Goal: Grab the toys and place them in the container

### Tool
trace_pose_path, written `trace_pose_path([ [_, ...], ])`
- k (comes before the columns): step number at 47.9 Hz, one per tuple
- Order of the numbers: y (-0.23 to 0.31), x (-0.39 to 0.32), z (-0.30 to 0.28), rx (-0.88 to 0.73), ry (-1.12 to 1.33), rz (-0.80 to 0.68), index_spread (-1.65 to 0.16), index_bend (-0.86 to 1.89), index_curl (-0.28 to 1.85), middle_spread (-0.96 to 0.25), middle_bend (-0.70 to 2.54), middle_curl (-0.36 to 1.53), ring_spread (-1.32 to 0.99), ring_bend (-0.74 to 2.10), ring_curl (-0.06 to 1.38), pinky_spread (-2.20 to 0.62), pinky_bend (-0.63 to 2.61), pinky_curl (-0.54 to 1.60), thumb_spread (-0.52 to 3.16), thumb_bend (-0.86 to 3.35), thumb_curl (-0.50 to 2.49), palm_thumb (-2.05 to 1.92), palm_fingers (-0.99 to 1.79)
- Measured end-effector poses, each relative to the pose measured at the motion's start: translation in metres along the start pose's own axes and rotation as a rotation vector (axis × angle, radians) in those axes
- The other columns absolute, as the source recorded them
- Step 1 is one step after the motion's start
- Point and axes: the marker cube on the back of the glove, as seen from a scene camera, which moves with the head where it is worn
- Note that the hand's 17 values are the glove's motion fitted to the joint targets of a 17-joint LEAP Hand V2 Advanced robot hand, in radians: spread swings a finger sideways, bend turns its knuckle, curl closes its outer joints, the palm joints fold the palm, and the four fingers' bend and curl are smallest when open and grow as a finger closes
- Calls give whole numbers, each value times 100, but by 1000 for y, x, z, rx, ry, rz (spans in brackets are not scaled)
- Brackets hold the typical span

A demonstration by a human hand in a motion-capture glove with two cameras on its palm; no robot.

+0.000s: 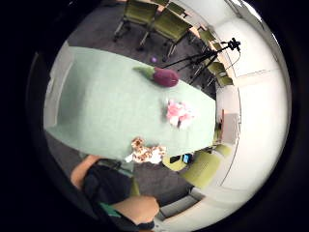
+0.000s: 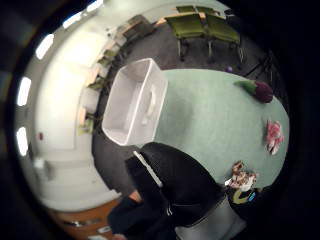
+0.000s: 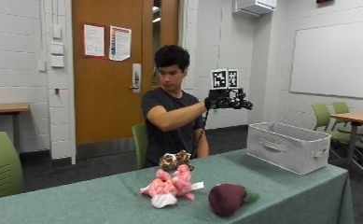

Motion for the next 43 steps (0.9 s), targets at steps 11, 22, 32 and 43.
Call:
trace_pose_path([
  [11, 14, 8, 3, -49, -53, -51, -15, 21, 16, -4, 29, 13, -16, 17, 4, -3, 40, 17, 82, -8, 5, -11, 9],
  [22, 59, 41, 7, -42, -4, -95, -18, 20, 24, -6, 30, 20, -19, 18, 7, -4, 42, 22, 97, -8, 8, -12, 5],
  [32, 108, 102, 47, -35, -16, -19, -19, 20, 29, -6, 30, 24, -21, 18, 10, -4, 43, 25, 99, -9, 10, -13, 3],
  [43, 165, 142, 132, -123, 2, 62, -21, 25, 35, -6, 29, 28, -21, 16, 11, -4, 43, 28, 97, -11, 11, -15, 1],
])
